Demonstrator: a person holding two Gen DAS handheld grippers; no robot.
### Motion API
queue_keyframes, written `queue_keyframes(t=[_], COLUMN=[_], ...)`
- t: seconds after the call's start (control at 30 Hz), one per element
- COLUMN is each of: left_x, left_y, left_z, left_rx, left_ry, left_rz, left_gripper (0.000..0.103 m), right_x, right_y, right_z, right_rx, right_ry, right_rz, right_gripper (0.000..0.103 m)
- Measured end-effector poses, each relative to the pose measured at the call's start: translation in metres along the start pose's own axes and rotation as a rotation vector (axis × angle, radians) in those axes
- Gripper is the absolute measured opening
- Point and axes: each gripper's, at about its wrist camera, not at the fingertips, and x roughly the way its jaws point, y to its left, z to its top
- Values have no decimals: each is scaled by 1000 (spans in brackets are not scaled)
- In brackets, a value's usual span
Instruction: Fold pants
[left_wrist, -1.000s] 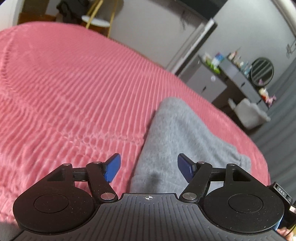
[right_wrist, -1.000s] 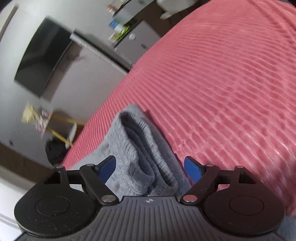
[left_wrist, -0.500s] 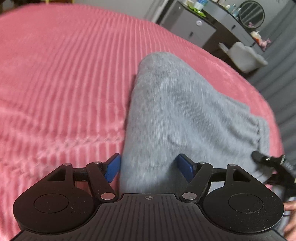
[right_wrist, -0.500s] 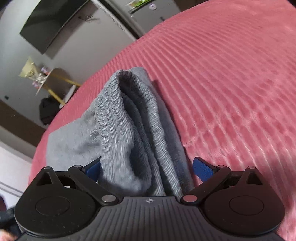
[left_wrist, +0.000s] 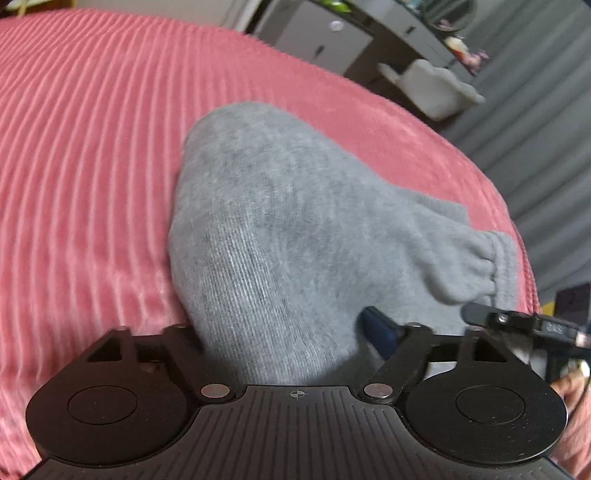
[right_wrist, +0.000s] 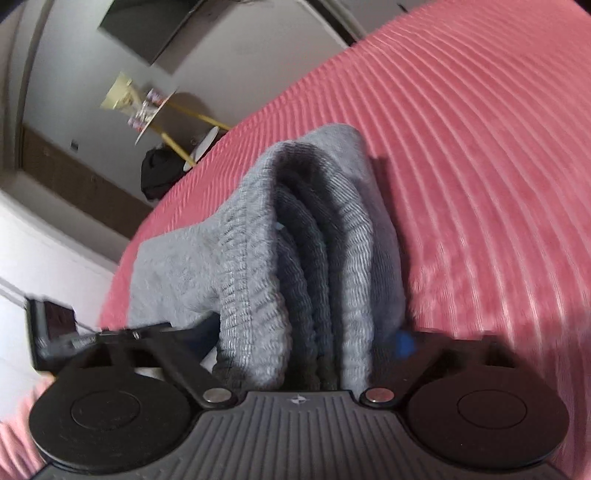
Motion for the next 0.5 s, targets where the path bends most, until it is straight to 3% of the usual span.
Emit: queue_keyframes(t=[0.1,0.13,0.2,0.27,0.3,0.33,0.37,0.43,0.5], left_x=[-8,-5,3,9,10,9,6,-7,-19], left_y=[-5,-4,-4,-12,-17,-22,-27,-29,-29], left_z=[-8,-8,-7,-5,-3,-1,2,7,14], left_rx=[76,66,17,10,13,25,44,39,-1], left_ry=[-17,-15,-10,-19,-18,-22,-30,-62,-88], left_rz=[-6,2,11,48,59,63,63,36,-1], left_gripper=[73,80,89,91,85,74,67,42,40], right_x=[2,4,9,15,18,17,15,7,-2], right_y=[0,0,-5,-1,4,10,14,22,28], right_z=[4,7,15,20,21,19,17,10,11], right_rx=[-7,2,40,57,52,49,38,12,10], right_ry=[23,31,43,43,34,14,-14,-57,-86], right_rz=[18,25,52,50,21,-2,-26,-5,27], right_gripper=[72,73,87,92,91,87,70,61,57])
